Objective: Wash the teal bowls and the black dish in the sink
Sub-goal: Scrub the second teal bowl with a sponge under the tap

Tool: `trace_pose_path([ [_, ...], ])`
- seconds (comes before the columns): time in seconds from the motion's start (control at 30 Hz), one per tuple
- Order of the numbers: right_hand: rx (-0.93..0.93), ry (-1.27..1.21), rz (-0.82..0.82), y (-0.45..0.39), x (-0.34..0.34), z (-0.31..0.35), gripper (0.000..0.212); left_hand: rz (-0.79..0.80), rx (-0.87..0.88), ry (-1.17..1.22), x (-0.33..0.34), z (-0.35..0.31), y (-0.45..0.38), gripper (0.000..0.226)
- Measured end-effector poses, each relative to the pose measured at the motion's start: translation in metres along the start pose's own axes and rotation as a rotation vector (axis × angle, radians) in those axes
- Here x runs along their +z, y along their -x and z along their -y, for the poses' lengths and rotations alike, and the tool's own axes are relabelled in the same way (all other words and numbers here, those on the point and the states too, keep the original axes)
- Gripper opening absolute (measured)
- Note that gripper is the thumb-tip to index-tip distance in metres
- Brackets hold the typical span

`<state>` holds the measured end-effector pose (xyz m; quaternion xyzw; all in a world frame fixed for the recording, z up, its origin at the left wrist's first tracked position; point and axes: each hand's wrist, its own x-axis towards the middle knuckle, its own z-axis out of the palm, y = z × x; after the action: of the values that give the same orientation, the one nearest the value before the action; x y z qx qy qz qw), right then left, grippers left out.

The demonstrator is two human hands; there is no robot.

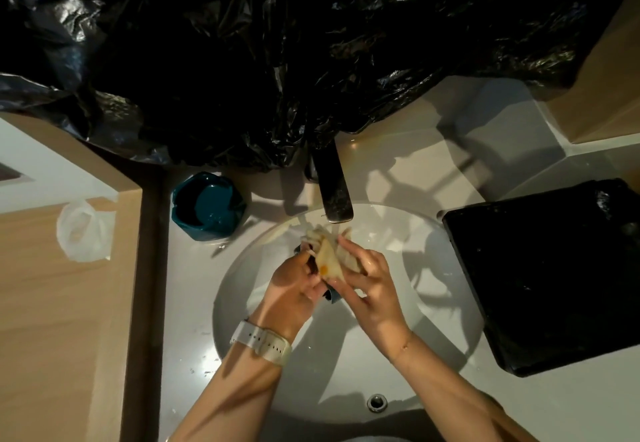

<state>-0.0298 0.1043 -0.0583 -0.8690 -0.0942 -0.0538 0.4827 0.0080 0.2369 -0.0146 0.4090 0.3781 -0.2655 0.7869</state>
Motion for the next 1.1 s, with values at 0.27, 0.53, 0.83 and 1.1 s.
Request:
trace_pose_path([
  [0.27, 0.151, -0.163, 0.13, 0.013, 0.001, 0.0, 0.031, -0.059, 0.05, 0.005, -0.001, 0.009, 0.005, 0.028],
  [0.53, 0.459, -0.516, -0.126, 0.034, 0.008, 0.016, 0.039, -0.069, 0.081, 0.213, 0.004, -0.002, 0.008, 0.038],
  [0.83, 0.696, -0.91, -0.17, -0.02, 0.001, 0.022, 0.043, 0.029, 0.063, 0.144, -0.004, 0.001, 0.002, 0.052],
  [1.1, 0.75, -0.883, -0.113, -0.021, 0.012, 0.026, 0.041, -0.047, 0.159, -0.206, -0.013, -0.009, -0.007, 0.09],
])
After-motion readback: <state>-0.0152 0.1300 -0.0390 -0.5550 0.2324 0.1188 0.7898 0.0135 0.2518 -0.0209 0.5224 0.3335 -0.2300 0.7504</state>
